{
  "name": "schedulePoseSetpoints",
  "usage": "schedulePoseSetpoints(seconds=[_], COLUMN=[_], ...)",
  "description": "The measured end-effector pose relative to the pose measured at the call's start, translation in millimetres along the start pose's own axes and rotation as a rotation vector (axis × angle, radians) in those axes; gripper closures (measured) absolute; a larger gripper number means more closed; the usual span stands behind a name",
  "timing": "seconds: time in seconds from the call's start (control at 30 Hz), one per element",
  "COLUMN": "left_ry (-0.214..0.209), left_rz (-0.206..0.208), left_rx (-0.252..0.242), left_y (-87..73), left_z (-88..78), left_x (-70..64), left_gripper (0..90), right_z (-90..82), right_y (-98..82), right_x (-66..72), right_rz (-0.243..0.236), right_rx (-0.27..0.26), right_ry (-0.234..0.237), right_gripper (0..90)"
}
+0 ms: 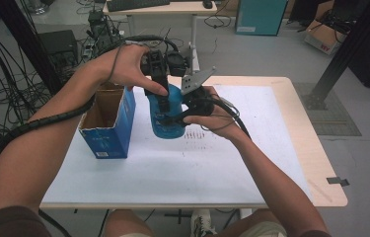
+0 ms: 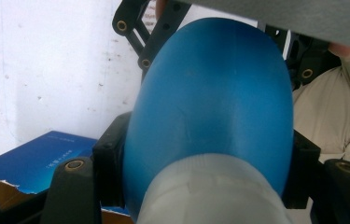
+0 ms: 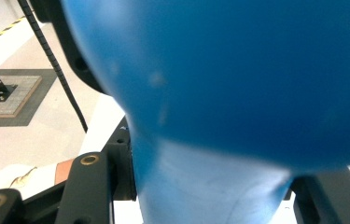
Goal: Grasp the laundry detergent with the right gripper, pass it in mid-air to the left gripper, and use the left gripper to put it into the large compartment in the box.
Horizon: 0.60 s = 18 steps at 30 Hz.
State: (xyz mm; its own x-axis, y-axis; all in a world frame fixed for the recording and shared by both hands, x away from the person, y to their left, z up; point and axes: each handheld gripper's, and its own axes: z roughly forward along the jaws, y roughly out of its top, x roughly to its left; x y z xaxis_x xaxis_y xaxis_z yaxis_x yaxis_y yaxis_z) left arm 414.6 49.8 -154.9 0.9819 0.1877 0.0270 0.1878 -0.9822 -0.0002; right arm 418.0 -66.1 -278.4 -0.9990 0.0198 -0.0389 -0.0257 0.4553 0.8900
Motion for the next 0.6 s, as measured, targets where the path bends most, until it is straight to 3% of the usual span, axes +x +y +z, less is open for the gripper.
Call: schedulePoseSetpoints(seconds=[0.6], left_ry=[-0.007], left_rz=[0.012], left_rx=[0.007], left_y=[3.7], left_z=[4.1], left_x=[0.3], left_gripper=[35.7], right_z=[-0.6], right_y=[-4.6], right_x=[0.1], right_rz=[0.001], right_rx=[-0.002], right_ry=[0.005], right_gripper=[43.1])
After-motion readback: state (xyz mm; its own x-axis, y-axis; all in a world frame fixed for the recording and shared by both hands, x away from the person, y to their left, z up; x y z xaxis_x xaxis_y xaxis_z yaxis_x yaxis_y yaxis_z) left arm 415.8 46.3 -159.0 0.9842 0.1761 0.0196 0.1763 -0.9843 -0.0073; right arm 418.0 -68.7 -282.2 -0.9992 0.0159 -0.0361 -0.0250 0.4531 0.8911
